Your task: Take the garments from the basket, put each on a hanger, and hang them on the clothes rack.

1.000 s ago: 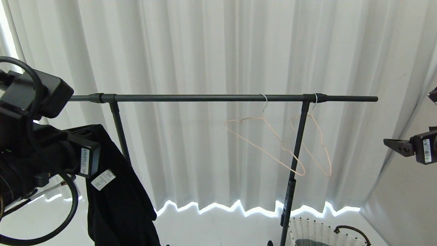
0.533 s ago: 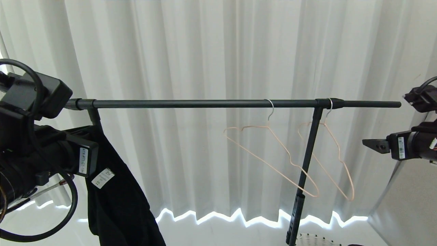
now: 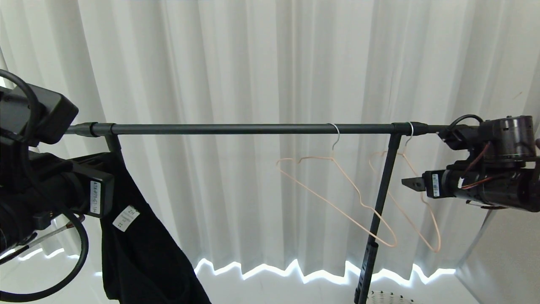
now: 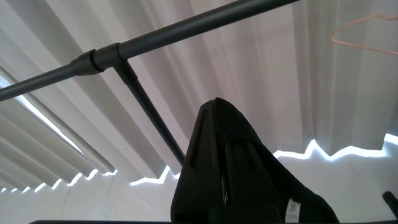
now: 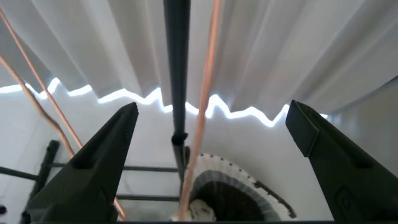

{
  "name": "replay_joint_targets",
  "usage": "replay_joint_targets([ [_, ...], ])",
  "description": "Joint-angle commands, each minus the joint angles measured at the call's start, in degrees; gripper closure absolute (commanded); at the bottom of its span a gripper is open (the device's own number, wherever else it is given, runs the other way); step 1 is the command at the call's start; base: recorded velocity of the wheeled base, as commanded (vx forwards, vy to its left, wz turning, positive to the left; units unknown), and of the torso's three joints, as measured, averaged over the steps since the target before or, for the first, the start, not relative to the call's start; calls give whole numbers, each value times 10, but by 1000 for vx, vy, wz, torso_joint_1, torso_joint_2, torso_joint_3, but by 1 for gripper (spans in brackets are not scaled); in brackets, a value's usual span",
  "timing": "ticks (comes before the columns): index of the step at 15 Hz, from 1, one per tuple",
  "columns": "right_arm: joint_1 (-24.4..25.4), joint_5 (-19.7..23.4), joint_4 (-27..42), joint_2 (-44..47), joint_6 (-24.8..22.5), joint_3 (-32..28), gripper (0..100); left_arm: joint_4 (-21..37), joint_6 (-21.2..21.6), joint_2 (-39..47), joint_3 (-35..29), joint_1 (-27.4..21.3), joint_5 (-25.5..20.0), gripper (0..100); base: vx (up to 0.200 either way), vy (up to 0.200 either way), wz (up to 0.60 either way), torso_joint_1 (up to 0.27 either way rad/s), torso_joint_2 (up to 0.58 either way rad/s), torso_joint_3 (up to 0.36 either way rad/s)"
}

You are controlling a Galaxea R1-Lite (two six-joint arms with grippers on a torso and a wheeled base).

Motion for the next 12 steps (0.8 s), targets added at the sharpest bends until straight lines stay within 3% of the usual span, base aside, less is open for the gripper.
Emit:
replay_joint_targets([
  [1,6,-1,0,52,18,-26,0,1,0,0,4,0,0,100,0,0,0,0,0,0],
  [5,4,-2,47,63,47,-34,0,0,0,-2,26,-1,0,100,0,0,0,0,0,0],
  [10,3,-4,54,71,75,-31,0,0,0,-1,26,-1,0,100,0,0,0,0,0,0],
  [11,3,-4,54,71,75,-31,100,0,0,-1,26,-1,0,100,0,0,0,0,0,0],
  [12,3,-4,54,71,75,-33,100,0,0,-1,26,-1,0,100,0,0,0,0,0,0],
])
